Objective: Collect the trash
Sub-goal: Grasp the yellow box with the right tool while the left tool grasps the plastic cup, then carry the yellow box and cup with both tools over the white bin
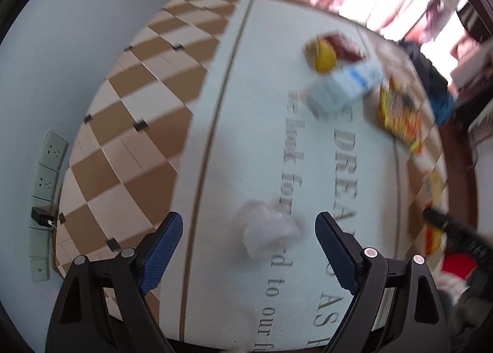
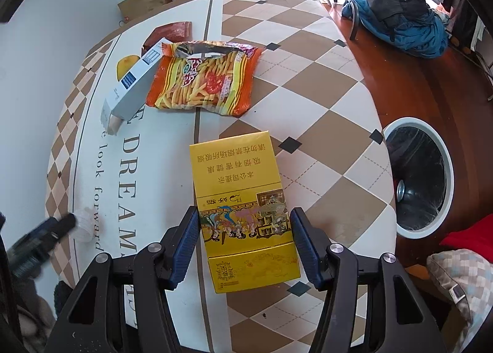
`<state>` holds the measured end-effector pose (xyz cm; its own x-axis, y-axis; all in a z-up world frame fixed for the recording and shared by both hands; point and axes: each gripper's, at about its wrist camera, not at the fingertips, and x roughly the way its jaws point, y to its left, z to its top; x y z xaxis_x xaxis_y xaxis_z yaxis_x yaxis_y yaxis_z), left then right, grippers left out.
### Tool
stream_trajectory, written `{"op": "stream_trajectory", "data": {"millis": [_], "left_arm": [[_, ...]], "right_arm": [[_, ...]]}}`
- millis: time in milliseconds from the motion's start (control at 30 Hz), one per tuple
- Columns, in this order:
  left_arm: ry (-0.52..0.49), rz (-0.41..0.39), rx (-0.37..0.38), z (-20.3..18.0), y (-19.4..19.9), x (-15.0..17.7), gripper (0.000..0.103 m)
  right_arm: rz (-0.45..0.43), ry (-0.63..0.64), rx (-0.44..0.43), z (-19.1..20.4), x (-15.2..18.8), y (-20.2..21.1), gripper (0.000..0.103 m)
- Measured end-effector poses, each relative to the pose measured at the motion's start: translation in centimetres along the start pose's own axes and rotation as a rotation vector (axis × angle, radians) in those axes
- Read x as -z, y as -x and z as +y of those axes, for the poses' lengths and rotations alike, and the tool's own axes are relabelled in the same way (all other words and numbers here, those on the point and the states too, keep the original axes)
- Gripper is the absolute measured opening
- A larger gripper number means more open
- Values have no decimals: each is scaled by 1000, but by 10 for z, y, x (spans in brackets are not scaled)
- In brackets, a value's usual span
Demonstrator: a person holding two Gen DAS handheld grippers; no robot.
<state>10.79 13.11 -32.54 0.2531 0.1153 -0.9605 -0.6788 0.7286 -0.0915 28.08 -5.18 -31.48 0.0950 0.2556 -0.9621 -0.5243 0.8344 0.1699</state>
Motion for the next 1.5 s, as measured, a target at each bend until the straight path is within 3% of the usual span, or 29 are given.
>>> {"op": "stream_trajectory", "data": {"millis": [133, 200, 233, 400, 600, 800, 1000, 1100, 1233, 1367, 1500], "left_arm": [[-26, 9, -61, -8, -15, 10, 84], [-38, -13, -81, -10, -15, 12, 48], [-45, -14, -99, -11, -14, 14, 36], [-80, -86, -124, -23, 9, 18, 36], [-169, -233, -116, -67, 72, 16, 36], [-269, -366, -8, -143, 135, -4, 36], [-371, -406, 121, -238, 155, -19, 36], [-419, -375, 196, -291, 145, -22, 36], [-448, -251, 300, -358, 108, -26, 36], [-451, -60, 368, -413, 47, -26, 36], [-456, 103, 358, -448, -18, -24, 36]], "right_arm": [[3, 4, 5, 1, 0, -3, 62], [-1, 9, 9, 2, 1, -2, 62], [-6, 12, 8, 2, 1, -1, 61], [-49, 26, 6, 3, -1, 12, 61], [-162, 24, -28, -6, -4, 60, 61], [-311, -21, -45, -49, -9, 135, 61], [-409, -137, -21, -140, -8, 197, 61], [-418, -199, 21, -194, -4, 209, 61], [-374, -294, 73, -268, 4, 191, 61], [-267, -382, 78, -338, 8, 141, 61], [-149, -460, 48, -396, 6, 73, 61]]}}
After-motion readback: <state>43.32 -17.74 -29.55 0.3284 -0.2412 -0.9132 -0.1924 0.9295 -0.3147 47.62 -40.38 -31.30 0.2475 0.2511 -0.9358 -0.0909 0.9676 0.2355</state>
